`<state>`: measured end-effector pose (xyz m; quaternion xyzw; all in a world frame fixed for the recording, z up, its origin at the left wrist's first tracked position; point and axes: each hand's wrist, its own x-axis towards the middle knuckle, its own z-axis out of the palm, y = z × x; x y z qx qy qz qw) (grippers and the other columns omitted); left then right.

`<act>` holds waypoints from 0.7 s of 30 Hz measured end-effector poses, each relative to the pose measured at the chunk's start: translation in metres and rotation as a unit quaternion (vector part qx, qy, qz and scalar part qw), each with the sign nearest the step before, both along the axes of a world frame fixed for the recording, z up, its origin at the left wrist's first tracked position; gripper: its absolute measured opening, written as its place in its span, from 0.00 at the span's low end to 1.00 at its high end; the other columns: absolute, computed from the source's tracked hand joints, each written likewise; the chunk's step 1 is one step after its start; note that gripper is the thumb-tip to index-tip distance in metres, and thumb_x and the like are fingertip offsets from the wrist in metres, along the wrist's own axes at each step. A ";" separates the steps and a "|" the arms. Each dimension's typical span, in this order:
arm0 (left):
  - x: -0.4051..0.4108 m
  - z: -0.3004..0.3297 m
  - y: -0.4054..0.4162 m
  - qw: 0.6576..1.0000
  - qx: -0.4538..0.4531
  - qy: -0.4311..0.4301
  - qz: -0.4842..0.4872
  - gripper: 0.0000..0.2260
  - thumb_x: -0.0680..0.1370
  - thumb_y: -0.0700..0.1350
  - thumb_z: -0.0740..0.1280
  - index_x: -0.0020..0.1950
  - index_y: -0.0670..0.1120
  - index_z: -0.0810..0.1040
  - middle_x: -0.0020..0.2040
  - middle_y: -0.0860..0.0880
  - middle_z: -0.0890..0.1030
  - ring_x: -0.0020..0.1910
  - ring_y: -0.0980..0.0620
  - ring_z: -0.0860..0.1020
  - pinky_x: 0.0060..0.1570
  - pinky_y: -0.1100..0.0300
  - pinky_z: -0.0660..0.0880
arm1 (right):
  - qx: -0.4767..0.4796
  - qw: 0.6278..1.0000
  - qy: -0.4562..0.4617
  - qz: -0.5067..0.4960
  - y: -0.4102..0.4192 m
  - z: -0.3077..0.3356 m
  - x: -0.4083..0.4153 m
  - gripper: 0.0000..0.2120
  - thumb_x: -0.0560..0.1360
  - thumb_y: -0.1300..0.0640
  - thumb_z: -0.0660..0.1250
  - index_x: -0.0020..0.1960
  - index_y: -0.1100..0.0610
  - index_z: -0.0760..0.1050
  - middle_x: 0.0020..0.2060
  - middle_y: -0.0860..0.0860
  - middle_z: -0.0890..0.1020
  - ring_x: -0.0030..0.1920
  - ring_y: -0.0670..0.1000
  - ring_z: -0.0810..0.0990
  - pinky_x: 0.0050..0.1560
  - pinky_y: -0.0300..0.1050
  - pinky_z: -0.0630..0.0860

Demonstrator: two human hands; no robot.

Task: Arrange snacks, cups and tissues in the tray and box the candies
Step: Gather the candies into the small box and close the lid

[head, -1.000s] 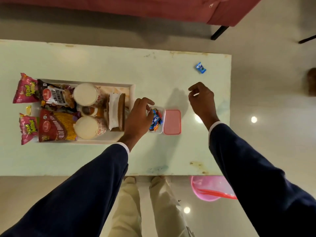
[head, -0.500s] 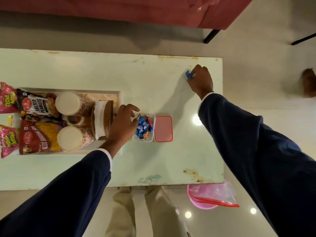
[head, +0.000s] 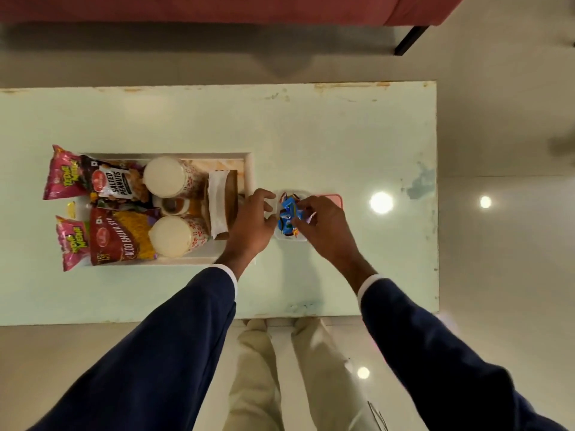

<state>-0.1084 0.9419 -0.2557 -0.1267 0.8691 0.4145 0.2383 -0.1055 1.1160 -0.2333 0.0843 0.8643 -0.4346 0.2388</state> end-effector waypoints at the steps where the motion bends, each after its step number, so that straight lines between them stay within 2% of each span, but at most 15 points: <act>1: 0.001 0.000 -0.001 1.000 0.000 0.000 0.002 0.18 0.79 0.38 0.70 0.67 0.48 0.73 0.54 0.48 0.79 0.52 0.52 0.79 0.49 0.62 0.75 | -0.002 1.000 0.003 -0.013 -0.002 -0.001 0.006 0.16 0.72 0.54 0.76 0.58 0.55 0.79 0.48 0.48 0.80 0.43 0.47 0.78 0.42 0.33 0.71; 2: 0.001 -0.001 -0.002 1.000 -0.001 0.002 0.004 0.18 0.79 0.38 0.70 0.68 0.48 0.73 0.54 0.48 0.80 0.52 0.52 0.79 0.50 0.61 0.75 | -0.001 0.999 0.015 -0.038 0.000 -0.002 0.010 0.17 0.71 0.52 0.77 0.57 0.53 0.78 0.48 0.48 0.80 0.42 0.46 0.78 0.41 0.34 0.73; 4: 0.002 -0.002 -0.003 1.000 0.004 0.005 0.003 0.18 0.79 0.38 0.70 0.68 0.47 0.73 0.52 0.46 0.82 0.52 0.50 0.81 0.51 0.56 0.79 | 0.012 0.992 0.045 -0.115 0.009 -0.005 0.018 0.15 0.72 0.51 0.75 0.55 0.52 0.76 0.49 0.48 0.79 0.43 0.48 0.79 0.43 0.41 0.78; 7: 0.003 -0.001 -0.004 1.000 0.017 -0.001 -0.005 0.19 0.80 0.38 0.69 0.69 0.47 0.72 0.51 0.46 0.81 0.51 0.48 0.82 0.51 0.48 0.83 | 0.081 0.980 0.033 -0.180 0.027 -0.016 0.029 0.18 0.73 0.60 0.72 0.61 0.57 0.72 0.57 0.53 0.76 0.52 0.54 0.78 0.52 0.53 0.80; 9: 0.003 0.000 -0.004 1.000 0.016 -0.004 -0.011 0.19 0.80 0.38 0.69 0.70 0.48 0.71 0.50 0.46 0.81 0.49 0.47 0.83 0.49 0.48 0.84 | 0.124 0.979 -0.001 -0.160 0.033 -0.023 0.036 0.26 0.72 0.59 0.73 0.67 0.59 0.69 0.62 0.56 0.72 0.59 0.58 0.74 0.59 0.52 0.76; 11: 0.005 0.000 -0.005 1.000 0.010 -0.005 -0.016 0.20 0.80 0.38 0.69 0.70 0.49 0.71 0.48 0.48 0.80 0.47 0.48 0.83 0.47 0.51 0.83 | 0.156 0.978 -0.021 -0.133 0.032 -0.029 0.040 0.33 0.70 0.55 0.76 0.70 0.59 0.66 0.64 0.57 0.70 0.62 0.60 0.71 0.63 0.51 0.70; 15: 0.008 0.002 -0.003 1.000 -0.006 -0.003 -0.024 0.22 0.79 0.39 0.71 0.71 0.50 0.70 0.46 0.51 0.79 0.47 0.52 0.81 0.43 0.57 0.81 | 0.209 0.971 -0.035 -0.109 0.019 -0.036 0.040 0.39 0.65 0.47 0.78 0.69 0.59 0.66 0.62 0.56 0.71 0.60 0.59 0.72 0.59 0.49 0.70; 18: 0.009 0.000 -0.005 1.000 -0.001 -0.008 -0.023 0.23 0.79 0.38 0.71 0.71 0.49 0.68 0.47 0.49 0.80 0.46 0.51 0.82 0.43 0.53 0.84 | 0.196 0.967 -0.049 -0.155 0.011 -0.039 0.035 0.40 0.62 0.48 0.81 0.67 0.56 0.65 0.61 0.55 0.72 0.59 0.58 0.73 0.57 0.51 0.74; 21: 0.008 0.000 -0.008 1.000 0.003 -0.008 -0.023 0.23 0.79 0.39 0.71 0.71 0.49 0.68 0.47 0.49 0.80 0.46 0.51 0.83 0.45 0.52 0.84 | 0.134 0.958 -0.100 -0.234 0.011 -0.042 0.027 0.40 0.61 0.52 0.83 0.65 0.56 0.66 0.61 0.55 0.73 0.59 0.58 0.74 0.58 0.54 0.76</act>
